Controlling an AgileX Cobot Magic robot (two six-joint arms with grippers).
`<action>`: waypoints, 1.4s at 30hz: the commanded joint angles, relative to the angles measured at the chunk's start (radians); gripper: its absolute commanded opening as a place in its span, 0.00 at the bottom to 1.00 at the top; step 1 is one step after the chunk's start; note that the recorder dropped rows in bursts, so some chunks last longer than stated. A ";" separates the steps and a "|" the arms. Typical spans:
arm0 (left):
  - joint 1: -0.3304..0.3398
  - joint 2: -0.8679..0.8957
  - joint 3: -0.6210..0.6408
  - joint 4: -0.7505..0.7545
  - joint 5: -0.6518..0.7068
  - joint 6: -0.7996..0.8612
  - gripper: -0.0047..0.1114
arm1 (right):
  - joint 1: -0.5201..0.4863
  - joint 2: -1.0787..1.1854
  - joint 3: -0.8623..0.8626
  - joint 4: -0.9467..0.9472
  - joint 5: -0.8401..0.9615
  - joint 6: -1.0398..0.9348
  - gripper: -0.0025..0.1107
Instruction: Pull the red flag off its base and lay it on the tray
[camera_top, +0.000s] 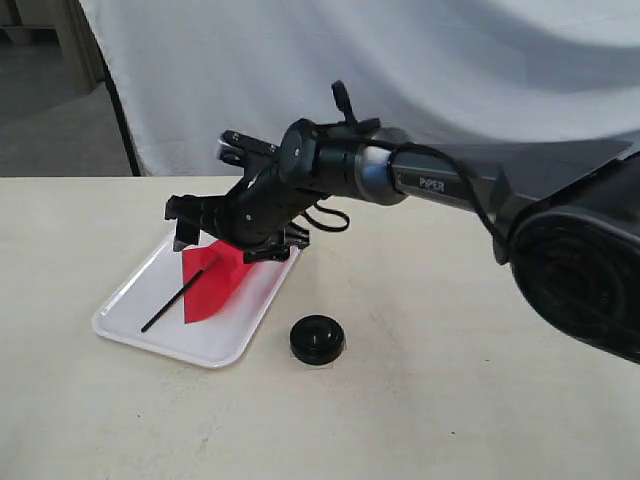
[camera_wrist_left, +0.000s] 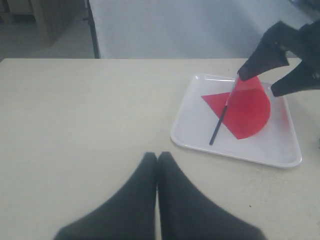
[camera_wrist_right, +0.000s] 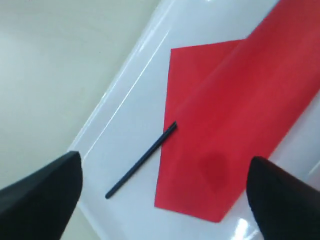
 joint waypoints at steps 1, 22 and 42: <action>-0.004 -0.001 0.002 0.000 -0.003 0.001 0.04 | -0.004 -0.068 -0.006 -0.193 0.131 -0.069 0.60; -0.004 -0.001 0.002 0.000 -0.003 0.001 0.04 | -0.301 -0.480 0.426 -0.451 0.564 -0.151 0.04; -0.004 -0.001 0.002 0.000 -0.003 0.001 0.04 | -0.820 -1.156 1.084 -0.381 0.074 -0.052 0.04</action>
